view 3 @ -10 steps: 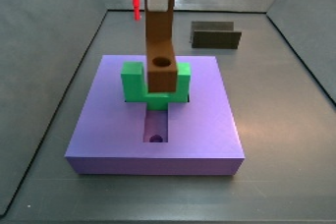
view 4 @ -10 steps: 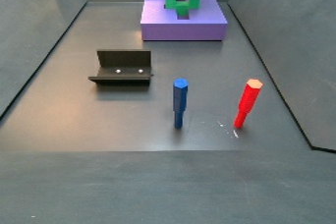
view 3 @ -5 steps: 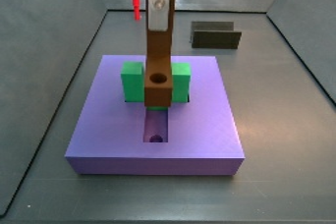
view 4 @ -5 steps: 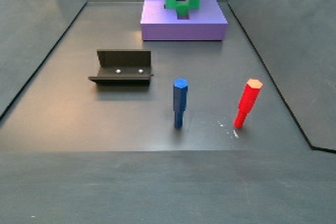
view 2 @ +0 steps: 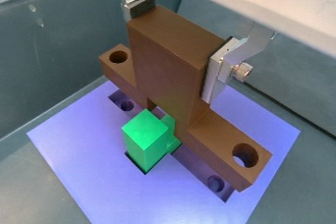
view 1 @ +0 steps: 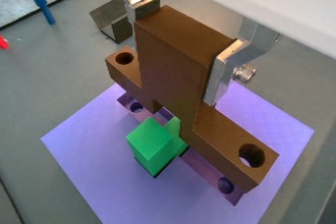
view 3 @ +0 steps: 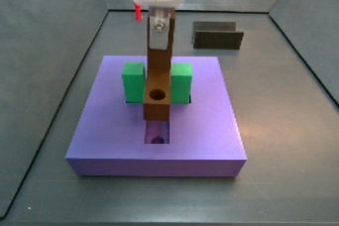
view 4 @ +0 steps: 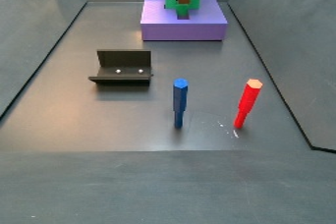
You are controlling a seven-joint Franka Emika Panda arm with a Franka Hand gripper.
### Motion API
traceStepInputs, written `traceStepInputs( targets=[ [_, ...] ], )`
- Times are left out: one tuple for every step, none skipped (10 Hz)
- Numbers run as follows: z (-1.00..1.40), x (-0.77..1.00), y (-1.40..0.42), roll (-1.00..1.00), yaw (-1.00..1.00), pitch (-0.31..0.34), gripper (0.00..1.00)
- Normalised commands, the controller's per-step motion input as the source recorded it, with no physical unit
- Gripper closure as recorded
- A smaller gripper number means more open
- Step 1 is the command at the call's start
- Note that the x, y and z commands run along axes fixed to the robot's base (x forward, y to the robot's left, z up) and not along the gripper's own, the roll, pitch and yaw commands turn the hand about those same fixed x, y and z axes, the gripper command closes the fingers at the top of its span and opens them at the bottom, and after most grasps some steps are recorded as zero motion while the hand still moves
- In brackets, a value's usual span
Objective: Pick up the brown object. Move up. Move to above the board. Insert the brown object.
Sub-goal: Insert the brown object.
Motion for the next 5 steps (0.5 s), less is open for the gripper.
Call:
traceStepInputs(
  targets=[
    [-0.25,0.11,0.0,0.0,-0.17,0.0,1.0],
    [-0.25,0.1,0.0,0.0,-0.17,0.0,1.0],
    [-0.24,0.1,0.0,0.0,-0.16,0.0,1.0],
    [-0.25,0.08,0.0,0.0,-0.16,0.0,1.0],
    [-0.27,0.05,0.0,0.0,-0.16,0.0,1.0]
  ],
)
